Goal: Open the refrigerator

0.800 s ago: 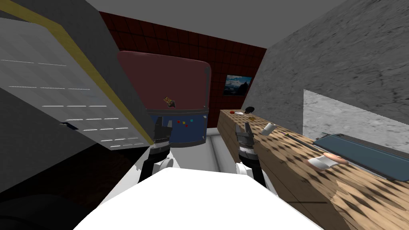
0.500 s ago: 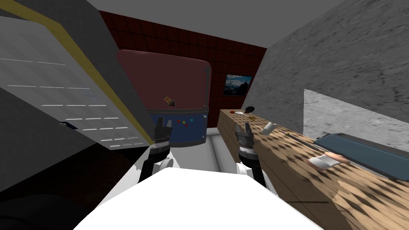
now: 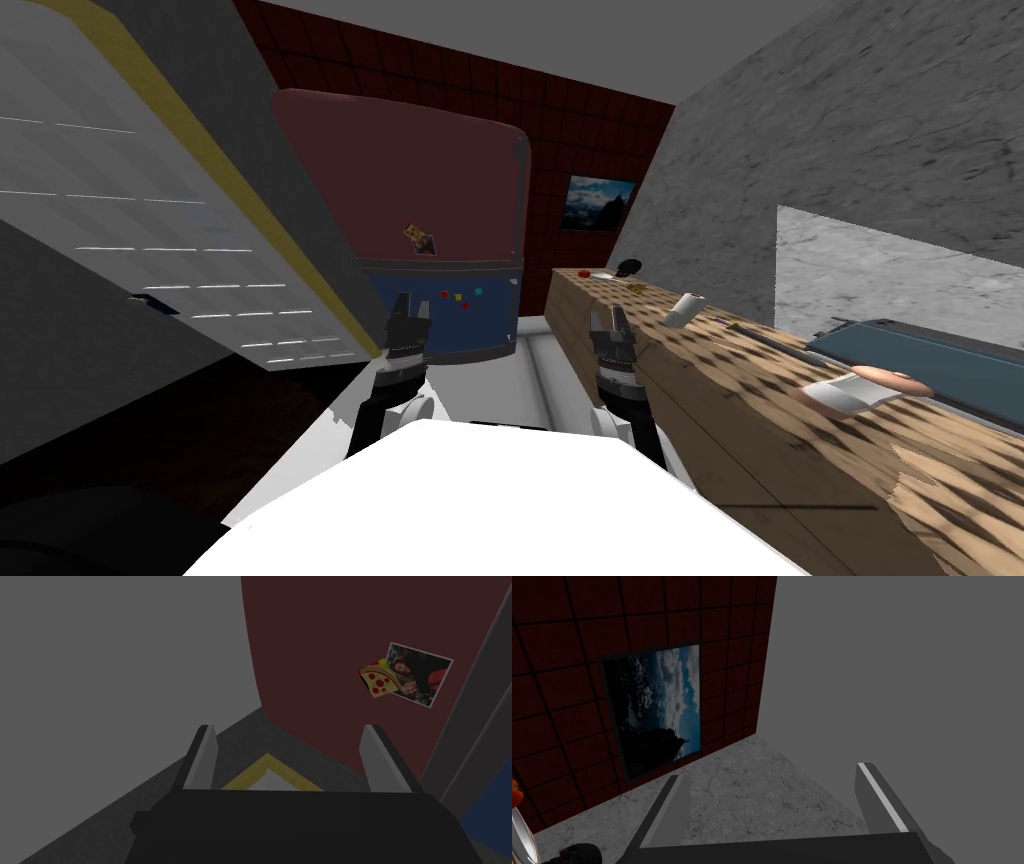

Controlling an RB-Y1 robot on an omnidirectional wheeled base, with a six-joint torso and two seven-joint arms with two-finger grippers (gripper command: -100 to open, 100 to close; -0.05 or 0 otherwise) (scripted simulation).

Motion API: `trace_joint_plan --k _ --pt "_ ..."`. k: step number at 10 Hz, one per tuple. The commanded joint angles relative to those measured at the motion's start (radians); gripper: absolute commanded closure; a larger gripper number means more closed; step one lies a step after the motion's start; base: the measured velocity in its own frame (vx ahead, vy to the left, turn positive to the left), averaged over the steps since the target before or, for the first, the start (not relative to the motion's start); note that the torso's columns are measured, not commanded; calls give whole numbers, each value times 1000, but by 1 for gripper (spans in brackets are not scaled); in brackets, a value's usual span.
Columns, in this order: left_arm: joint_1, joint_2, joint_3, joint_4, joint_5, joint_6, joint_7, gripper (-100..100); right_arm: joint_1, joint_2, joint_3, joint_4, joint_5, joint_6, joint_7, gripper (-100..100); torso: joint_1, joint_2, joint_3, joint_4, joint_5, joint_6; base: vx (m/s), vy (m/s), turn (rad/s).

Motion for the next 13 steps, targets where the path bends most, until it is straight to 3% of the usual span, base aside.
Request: trace_joint_plan --k 1,2,4,7,13 --pt "0 0 0 0 0 0 0 0 0 0 0 0 0 0 0 0 0 74 -148 74 0 0 0 0 0" --pt "-9 42 3 14 -5 2 -1 -100 0 0 0 0 0 0 0 0 0 148 -295 148 0 0 10 -3 -23" --pt "-30 98 12 48 -16 6 -4 -100 0 0 0 0 0 0 0 0 0 190 -384 190 0 0 12 -5 -48" --pt "-82 158 32 127 -41 17 -13 -100 0 0 0 1 0 0 0 0 0 193 -390 194 0 0 26 -4 -68" --pt "-208 201 81 312 -103 44 -37 -100 0 0 0 0 0 0 0 0 0 195 -389 195 0 0 45 4 -86"
